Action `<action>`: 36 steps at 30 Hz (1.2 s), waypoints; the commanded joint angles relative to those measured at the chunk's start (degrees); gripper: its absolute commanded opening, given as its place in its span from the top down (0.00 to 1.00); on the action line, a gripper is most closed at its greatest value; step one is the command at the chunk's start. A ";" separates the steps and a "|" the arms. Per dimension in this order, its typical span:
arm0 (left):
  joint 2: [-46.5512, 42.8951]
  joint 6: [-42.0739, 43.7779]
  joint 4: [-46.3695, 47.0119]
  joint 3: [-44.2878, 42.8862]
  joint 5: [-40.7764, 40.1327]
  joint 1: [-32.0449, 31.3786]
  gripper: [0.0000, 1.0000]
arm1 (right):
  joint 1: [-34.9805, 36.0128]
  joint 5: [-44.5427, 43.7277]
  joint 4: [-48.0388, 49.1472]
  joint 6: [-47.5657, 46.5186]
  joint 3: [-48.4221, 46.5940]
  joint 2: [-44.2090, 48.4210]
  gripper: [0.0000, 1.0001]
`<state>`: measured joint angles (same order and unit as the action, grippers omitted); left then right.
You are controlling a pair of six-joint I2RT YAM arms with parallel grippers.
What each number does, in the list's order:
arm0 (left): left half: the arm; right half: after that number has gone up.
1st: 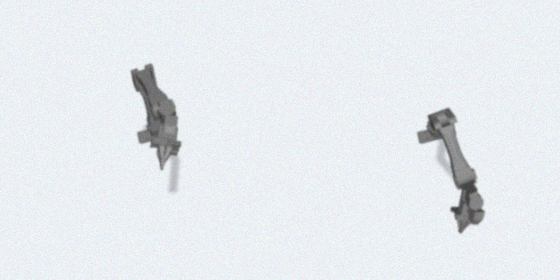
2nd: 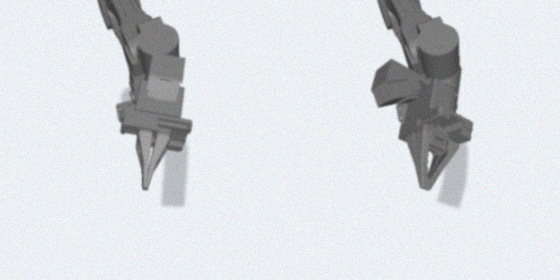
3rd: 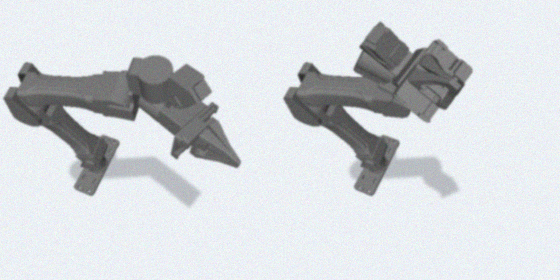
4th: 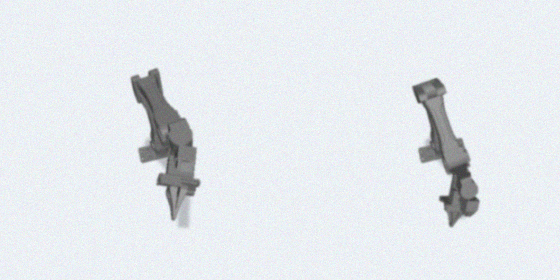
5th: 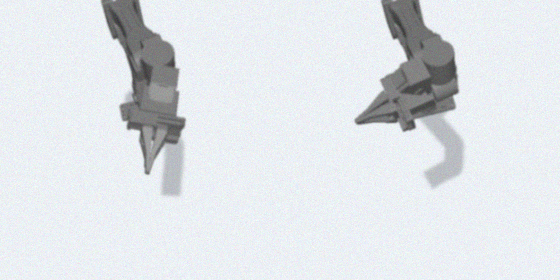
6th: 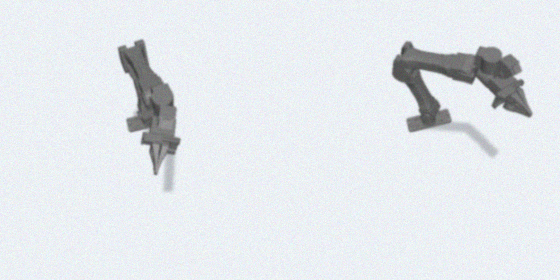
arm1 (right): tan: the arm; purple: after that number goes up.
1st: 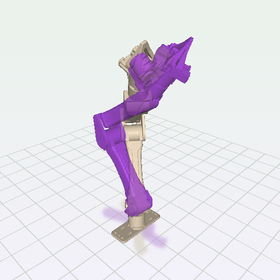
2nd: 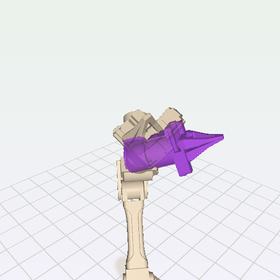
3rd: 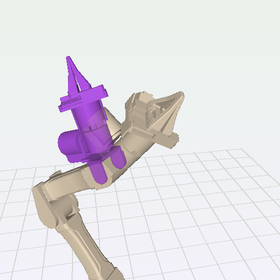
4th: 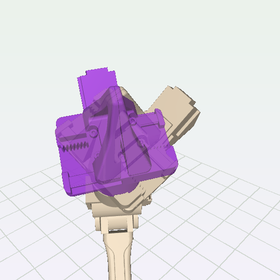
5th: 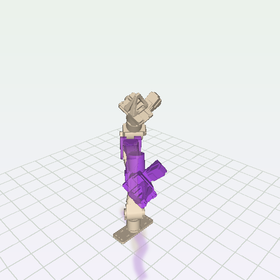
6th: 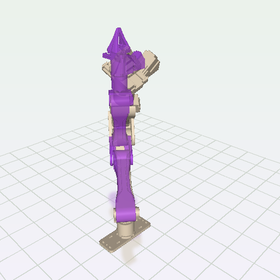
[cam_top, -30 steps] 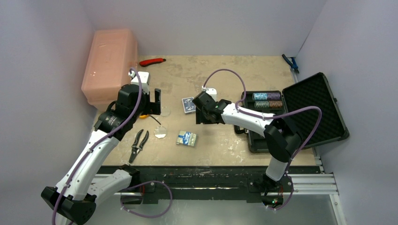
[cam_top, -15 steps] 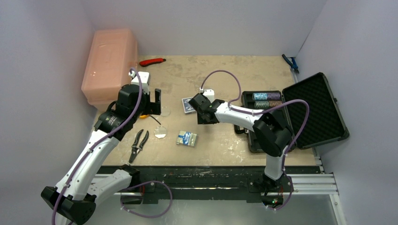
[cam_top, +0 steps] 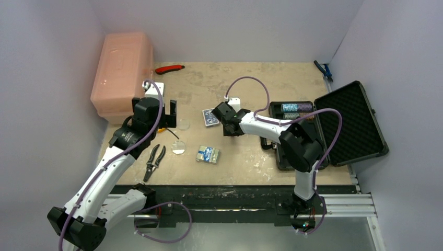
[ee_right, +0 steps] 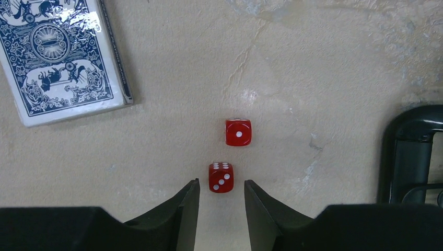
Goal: Pack up texas hold em set
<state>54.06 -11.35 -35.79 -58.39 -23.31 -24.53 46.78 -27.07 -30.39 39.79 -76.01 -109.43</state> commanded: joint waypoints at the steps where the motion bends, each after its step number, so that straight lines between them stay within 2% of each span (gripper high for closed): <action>1: -0.34 3.89 9.74 6.15 -9.08 -0.34 0.00 | -0.53 -1.34 1.81 -0.89 -0.99 -0.51 0.60; 4: -0.83 5.97 16.76 12.91 -11.43 -0.34 0.00 | -0.84 -1.09 2.54 -1.19 -0.54 -0.96 0.61; 9: -3.44 11.03 29.42 22.18 -8.91 -0.01 0.00 | -1.47 0.07 4.47 -1.84 1.17 -0.78 0.65; 14: -0.90 8.59 31.40 22.60 -4.79 3.68 0.00 | -1.78 0.85 5.06 -2.17 1.75 -1.66 0.68; 20: 3.54 0.82 34.18 23.39 1.47 12.76 0.00 | -1.87 1.60 6.58 -2.64 3.58 -0.84 0.76; 23: 5.28 -0.39 39.01 24.91 4.12 15.97 0.00 | -1.89 2.30 7.25 -3.04 4.32 -0.63 0.84; 26: 7.29 -1.08 42.34 26.20 6.24 19.59 0.00 | -1.91 2.82 8.06 -3.23 5.40 0.23 0.95; 28: 9.09 0.10 47.23 28.28 6.26 20.90 0.00 | -1.88 3.27 8.54 -3.32 6.00 1.08 1.00; 31: 12.26 1.47 51.91 29.60 5.72 22.35 0.00 | -1.87 3.60 8.34 -3.73 5.85 2.92 1.00; 36: 13.23 5.29 68.37 35.66 8.82 22.95 0.00 | -2.55 3.50 7.40 -4.91 4.69 7.15 1.00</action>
<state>66.74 -9.34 14.57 -26.09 -18.11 -2.17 44.93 -24.12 -22.46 36.34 -70.59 -107.55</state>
